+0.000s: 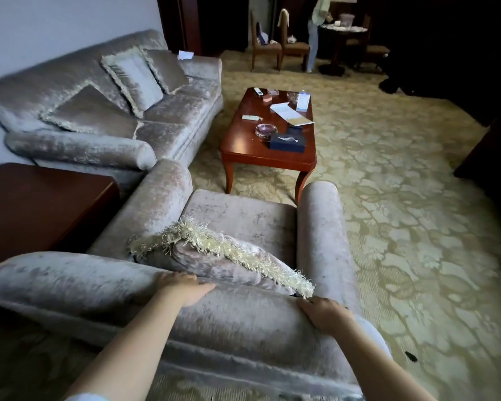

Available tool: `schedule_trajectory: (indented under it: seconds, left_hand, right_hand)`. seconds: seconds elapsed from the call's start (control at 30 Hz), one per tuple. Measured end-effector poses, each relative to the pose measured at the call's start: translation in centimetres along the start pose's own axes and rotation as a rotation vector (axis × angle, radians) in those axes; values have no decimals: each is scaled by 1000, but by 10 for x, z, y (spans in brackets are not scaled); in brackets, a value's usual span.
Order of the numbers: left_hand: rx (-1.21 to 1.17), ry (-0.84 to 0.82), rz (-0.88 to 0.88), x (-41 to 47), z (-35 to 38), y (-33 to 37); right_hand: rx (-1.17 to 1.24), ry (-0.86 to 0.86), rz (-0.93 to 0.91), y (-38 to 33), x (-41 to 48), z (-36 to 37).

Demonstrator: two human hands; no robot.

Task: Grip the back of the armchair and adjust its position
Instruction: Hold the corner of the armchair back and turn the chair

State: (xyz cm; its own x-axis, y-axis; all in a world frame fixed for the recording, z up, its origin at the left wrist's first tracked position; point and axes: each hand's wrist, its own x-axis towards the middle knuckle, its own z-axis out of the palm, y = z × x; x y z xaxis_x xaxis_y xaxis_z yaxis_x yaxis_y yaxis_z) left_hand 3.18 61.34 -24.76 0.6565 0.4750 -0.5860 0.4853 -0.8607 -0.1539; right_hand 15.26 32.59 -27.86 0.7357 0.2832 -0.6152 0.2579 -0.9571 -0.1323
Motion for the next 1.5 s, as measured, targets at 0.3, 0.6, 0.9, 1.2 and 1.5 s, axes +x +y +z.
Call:
schedule_trajectory:
  seconds: [0.3,0.6,0.9,1.2,1.5]
  left_hand:
    - [-167,200,-85,-3,0,-35]
    - [-467,220,-567,-9,26,-183]
    - [-609,235,-673,10,37,-265]
    - [-674,268,-586,36,50,-336]
    - [-672,452,-587,44,56,-350]
  right_hand:
    - [-2,24,36,2,0,-5]
    - [-152,-12,-17,-13,11,-5]
    - [-6,28,-263,-214,-2,22]
    - [-118,80,-431,-410,-9,53]
    - [-75,18,-629,-538,0,71]
